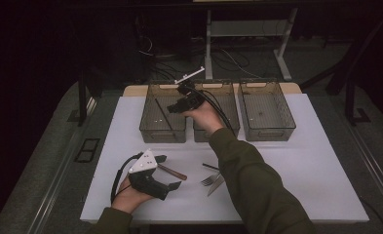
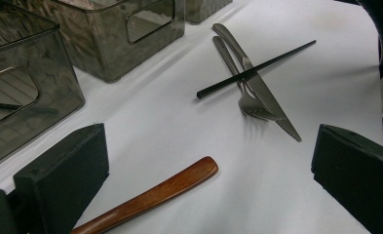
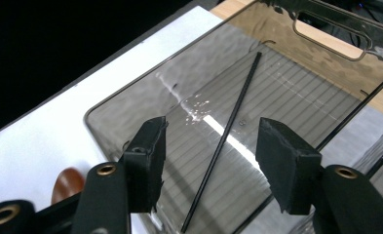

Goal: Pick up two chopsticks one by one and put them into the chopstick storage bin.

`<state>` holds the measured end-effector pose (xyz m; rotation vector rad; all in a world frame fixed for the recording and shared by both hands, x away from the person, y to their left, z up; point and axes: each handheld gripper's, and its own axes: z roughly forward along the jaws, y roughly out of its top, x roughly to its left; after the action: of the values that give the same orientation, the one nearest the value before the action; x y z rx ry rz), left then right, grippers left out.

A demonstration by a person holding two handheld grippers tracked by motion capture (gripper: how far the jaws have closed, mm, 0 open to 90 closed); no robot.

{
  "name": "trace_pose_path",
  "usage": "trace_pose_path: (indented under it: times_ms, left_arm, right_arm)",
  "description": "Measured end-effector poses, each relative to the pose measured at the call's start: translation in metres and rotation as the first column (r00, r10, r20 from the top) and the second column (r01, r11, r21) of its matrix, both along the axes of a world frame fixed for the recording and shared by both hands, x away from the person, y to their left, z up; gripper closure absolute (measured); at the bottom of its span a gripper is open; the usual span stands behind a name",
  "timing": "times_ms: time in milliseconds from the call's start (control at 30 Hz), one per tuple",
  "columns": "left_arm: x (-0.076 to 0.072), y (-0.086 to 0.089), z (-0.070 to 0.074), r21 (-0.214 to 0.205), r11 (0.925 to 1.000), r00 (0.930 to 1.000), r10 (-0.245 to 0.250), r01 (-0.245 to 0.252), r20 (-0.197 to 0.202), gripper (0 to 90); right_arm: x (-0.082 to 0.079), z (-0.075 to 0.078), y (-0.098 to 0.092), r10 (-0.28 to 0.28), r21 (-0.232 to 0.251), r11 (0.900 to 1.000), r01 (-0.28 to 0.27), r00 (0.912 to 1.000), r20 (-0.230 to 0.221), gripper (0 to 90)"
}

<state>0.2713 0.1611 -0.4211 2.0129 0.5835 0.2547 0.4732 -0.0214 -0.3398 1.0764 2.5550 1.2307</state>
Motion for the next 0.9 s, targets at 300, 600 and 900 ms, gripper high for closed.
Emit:
trace_pose_path:
  times_ms: [300, 600, 900]
  left_arm:
    - [0.001, -0.001, -0.001, 0.009, 1.0000, 1.0000, 0.000, 0.000, 0.001, 0.0]
    - [0.002, 0.000, -0.002, 0.010, 0.9999, 1.0000, 0.002, -0.002, -0.005, 0.0]
    - [0.002, 0.000, -0.003, 0.003, 0.9999, 0.9998, 0.010, -0.010, -0.019, 0.0]
  right_arm:
    - [-0.023, 0.008, -0.027, 0.089, 0.040, 0.9950, -0.092, 0.9936, 0.070, 38.1]
    - [-0.047, 0.013, -0.065, 0.135, 0.064, 0.9881, -0.140, 0.9871, 0.087, 38.0]
    - [-0.068, 0.011, -0.107, 0.141, 0.101, 0.9831, -0.153, 0.9835, 0.113, 38.9]
